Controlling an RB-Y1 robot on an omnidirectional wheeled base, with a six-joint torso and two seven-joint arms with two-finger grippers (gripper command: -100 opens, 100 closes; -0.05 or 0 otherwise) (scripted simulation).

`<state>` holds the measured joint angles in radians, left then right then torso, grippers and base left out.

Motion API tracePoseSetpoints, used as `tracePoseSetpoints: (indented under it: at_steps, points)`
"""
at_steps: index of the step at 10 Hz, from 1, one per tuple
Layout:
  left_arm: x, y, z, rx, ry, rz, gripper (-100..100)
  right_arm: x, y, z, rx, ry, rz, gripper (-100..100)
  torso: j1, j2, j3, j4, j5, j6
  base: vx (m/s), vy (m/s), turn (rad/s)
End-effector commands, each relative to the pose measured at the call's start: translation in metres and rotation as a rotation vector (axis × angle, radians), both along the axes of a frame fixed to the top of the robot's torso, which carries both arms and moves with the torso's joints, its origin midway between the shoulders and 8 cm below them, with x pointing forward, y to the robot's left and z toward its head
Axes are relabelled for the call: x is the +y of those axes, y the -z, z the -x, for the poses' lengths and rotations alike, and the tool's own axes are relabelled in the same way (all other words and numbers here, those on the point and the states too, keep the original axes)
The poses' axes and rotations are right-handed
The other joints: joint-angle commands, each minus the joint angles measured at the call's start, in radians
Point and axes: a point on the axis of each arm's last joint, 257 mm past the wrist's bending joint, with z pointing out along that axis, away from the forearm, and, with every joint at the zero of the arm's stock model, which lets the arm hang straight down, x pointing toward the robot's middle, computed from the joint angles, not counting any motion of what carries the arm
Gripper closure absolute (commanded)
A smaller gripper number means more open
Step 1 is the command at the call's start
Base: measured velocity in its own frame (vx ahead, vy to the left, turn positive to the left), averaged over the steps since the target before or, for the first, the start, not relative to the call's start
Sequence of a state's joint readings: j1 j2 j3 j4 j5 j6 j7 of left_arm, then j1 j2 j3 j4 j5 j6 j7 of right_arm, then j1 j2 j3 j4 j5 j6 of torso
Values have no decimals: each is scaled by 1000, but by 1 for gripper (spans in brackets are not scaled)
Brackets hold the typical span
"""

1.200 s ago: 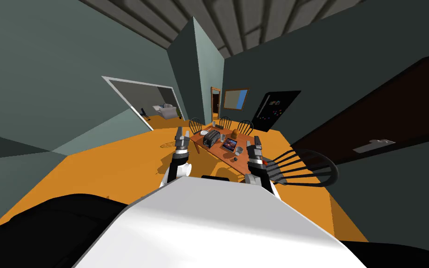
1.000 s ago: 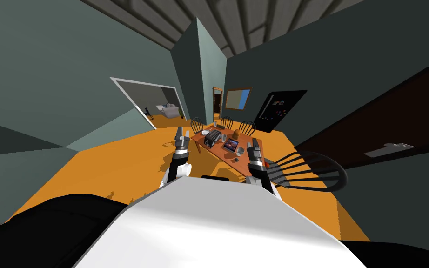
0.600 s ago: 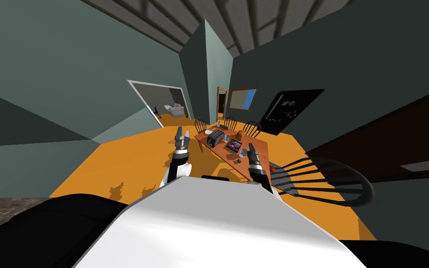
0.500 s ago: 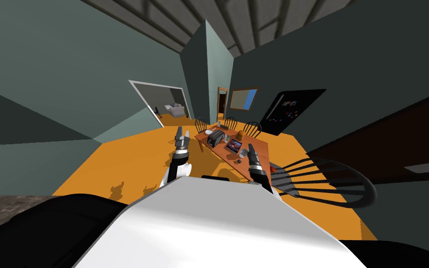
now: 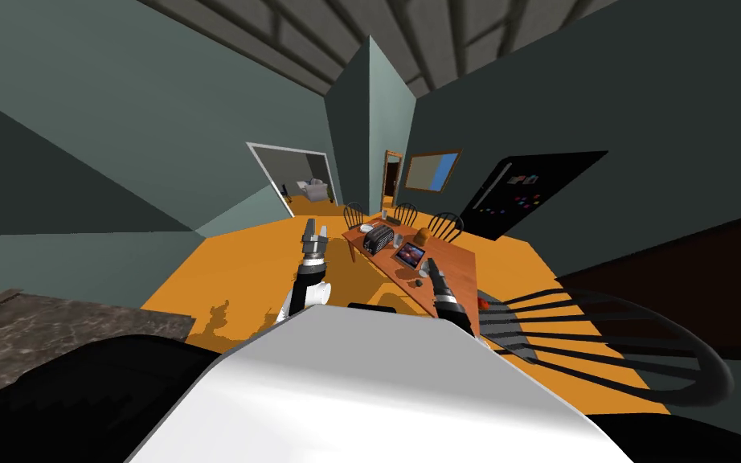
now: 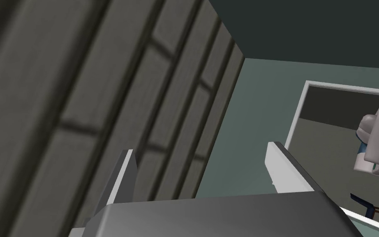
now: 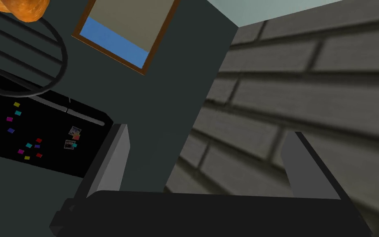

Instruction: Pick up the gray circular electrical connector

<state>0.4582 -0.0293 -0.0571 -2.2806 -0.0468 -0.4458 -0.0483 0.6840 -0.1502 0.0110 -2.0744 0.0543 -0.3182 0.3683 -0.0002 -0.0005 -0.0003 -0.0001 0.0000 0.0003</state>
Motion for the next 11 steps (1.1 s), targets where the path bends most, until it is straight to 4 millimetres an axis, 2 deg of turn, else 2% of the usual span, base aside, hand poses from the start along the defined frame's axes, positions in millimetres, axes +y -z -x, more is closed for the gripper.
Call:
tracePoseSetpoints:
  at_steps: [1, 2, 3, 4, 5, 6, 7, 8, 9, 10, 11]
  points:
    - [0, 0, 0, 0, 0, 0, 0, -10, 27, 9, 73, 23, 64, -100, 0, 0, 0, 0, 0, 0, 13, 6, 188]
    - [0, 0, 0, 0, 0, 0, 0, -10, 27, 9, 74, 24, 79, -100, 0, 0, 0, 0, 0, -1, 12, 1, 108]
    - [0, 0, 0, 0, 0, 0, 0, -20, 49, 20, 142, 42, 130, -100, 0, 0, 0, 0, 0, 0, 14, 6, 212]
    - [0, 0, 0, 0, 0, 0, 0, -20, 49, 20, 143, 44, 145, -100, 0, 0, 0, 0, 0, 0, 14, -1, 92]
    - [0, 0, 0, 0, 0, 0, 0, -31, 72, 32, 213, 59, 188, -100, 0, 0, 0, 0, 0, 0, 20, 5, 186]
    - [0, 0, 0, 0, 0, 0, 0, -31, 72, 32, 215, 61, 212, -100, 0, -1, 0, 0, 0, 0, 18, 0, 118]
    - [0, 0, 0, 0, 0, 0, 0, -42, 95, 46, 288, 75, 255, -100, 0, -1, 0, 0, 0, 0, 21, 9, 264]
    - [0, 0, 0, 0, 0, 0, 0, -42, 95, 46, 290, 76, 280, -100, 0, -1, 0, 0, 0, 0, 18, 4, 93]
    - [0, 0, 0, 0, 0, 0, 0, -53, 117, 61, 365, 87, 320, -100, 0, -1, 0, 0, 0, 0, 22, 15, 198]
    - [0, 0, 0, 0, 0, 0, 0, -53, 117, 61, 368, 87, 349, -100, 1, -1, -1, 0, 0, 0, 21, 8, 103]
    - [0, 0, 0, 0, 0, 0, 0, -64, 140, 79, 445, 95, 388, -100, 0, -1, -1, 0, 0, 0, 28, 13, 253]
